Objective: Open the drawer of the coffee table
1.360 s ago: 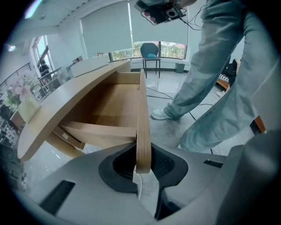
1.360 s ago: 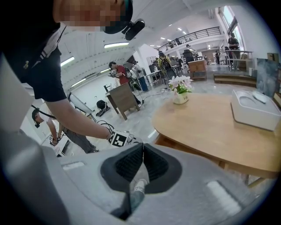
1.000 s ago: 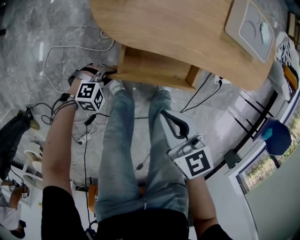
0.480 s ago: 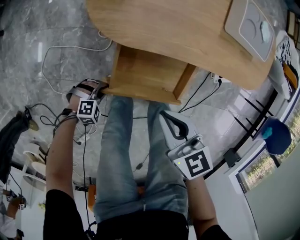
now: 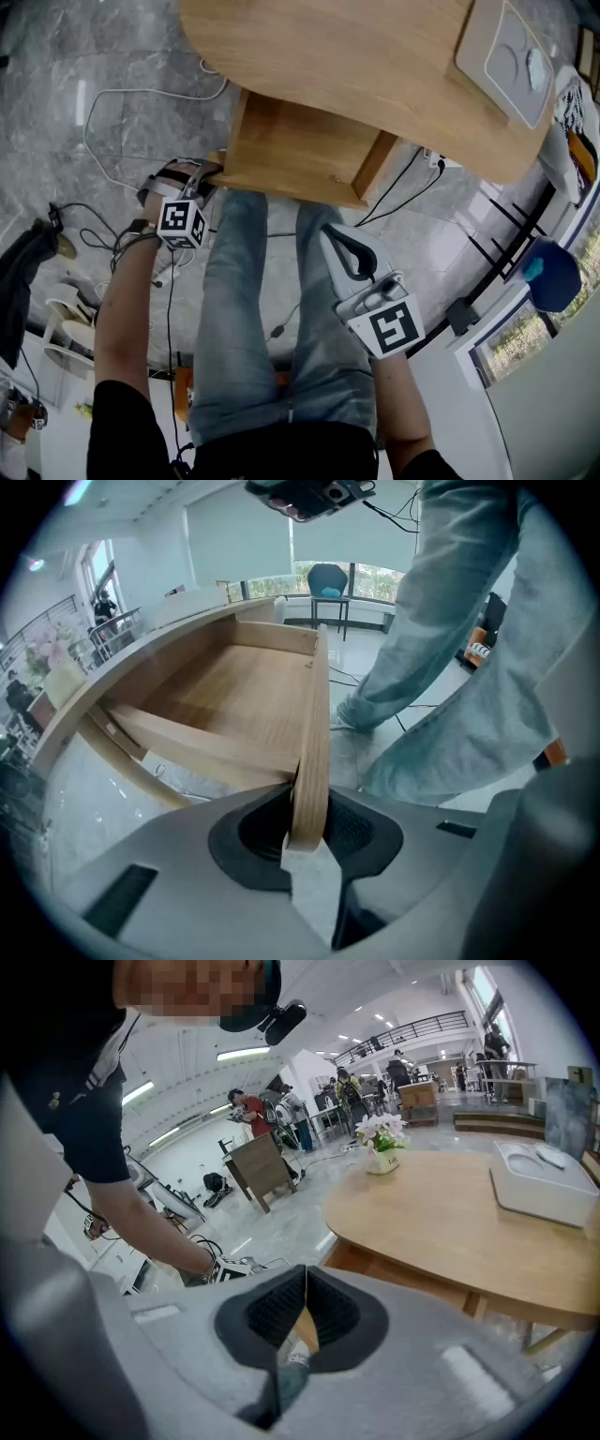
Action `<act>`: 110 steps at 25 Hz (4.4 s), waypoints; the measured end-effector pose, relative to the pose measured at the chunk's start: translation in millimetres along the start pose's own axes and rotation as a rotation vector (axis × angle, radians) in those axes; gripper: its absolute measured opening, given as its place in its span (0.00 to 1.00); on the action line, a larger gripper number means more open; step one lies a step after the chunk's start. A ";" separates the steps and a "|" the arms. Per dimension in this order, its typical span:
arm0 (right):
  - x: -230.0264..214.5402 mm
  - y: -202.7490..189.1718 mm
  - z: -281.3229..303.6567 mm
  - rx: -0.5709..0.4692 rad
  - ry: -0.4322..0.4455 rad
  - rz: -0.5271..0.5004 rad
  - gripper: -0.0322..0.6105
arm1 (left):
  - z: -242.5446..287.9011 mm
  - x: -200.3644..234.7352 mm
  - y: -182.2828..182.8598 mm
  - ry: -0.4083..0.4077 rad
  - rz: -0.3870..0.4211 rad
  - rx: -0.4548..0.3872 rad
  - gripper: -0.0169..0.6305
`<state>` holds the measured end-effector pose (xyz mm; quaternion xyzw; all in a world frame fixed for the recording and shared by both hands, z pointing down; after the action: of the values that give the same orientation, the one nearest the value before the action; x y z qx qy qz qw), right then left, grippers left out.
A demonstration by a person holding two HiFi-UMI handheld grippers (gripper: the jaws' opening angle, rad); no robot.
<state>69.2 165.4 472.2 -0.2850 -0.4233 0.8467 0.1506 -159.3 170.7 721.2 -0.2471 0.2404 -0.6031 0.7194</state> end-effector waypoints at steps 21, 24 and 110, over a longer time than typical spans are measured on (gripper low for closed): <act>-9.6 2.3 12.2 0.005 0.008 0.016 0.05 | 16.5 1.1 -9.6 0.011 -0.051 0.022 0.19; -8.5 3.7 12.3 0.007 0.013 0.009 0.05 | 18.9 -0.6 -10.7 0.025 -0.084 0.012 0.22; 100.8 515.8 -266.9 -0.593 0.101 -0.308 0.05 | -576.4 149.4 586.4 1.020 -0.473 -0.764 0.05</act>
<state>145.1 76.3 -105.5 -0.2906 -0.6813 0.6387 0.2082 -67.8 73.8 -103.8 -0.2145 0.6853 -0.6580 0.2267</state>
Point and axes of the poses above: the fingertips, and each gripper's own axes: z forward along the fingers, x to its left, y out of its top, the point moved 7 cm from there along -z, backward along the fingers, and after that the axes turned 13 degrees about -x, right-handed, at the moved point
